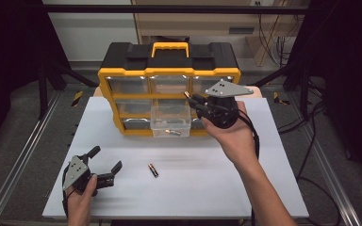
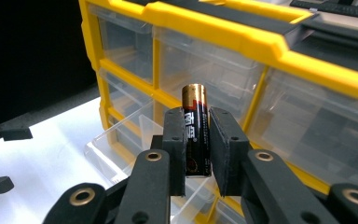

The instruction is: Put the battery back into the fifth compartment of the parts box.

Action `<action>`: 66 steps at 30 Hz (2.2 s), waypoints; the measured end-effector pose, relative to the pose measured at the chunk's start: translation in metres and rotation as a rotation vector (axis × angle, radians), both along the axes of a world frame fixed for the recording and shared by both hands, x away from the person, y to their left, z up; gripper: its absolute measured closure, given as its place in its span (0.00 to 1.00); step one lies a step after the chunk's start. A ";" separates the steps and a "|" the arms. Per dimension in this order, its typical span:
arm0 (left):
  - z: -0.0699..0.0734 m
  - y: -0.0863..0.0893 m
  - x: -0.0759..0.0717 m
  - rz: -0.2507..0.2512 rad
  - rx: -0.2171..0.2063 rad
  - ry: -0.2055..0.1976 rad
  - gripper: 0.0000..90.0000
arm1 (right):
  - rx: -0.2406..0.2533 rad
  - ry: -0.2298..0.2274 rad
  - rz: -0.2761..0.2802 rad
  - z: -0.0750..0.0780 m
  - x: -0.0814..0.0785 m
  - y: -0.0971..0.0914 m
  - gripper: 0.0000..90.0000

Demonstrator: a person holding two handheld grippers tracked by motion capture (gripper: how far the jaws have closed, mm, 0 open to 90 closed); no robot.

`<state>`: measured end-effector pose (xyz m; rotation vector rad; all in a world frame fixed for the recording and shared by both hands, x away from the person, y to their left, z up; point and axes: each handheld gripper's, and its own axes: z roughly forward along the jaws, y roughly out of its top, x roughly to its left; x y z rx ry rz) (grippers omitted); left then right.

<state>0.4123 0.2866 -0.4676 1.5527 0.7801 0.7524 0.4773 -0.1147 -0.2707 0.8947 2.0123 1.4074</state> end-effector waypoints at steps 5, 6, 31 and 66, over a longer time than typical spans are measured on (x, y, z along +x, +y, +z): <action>-0.001 -0.001 0.002 -0.004 0.014 0.006 0.00 | -0.013 0.010 0.010 -0.004 0.006 0.005 0.85; -0.001 -0.001 0.002 -0.002 0.015 0.007 0.00 | -0.017 0.020 0.015 -0.007 0.010 0.008 0.85; -0.002 -0.002 0.003 -0.009 0.019 0.009 0.00 | -0.033 0.040 0.044 -0.039 0.017 0.034 0.32; -0.001 -0.001 0.002 -0.001 0.024 -0.001 0.00 | -0.069 0.235 0.038 -0.131 -0.036 0.038 0.12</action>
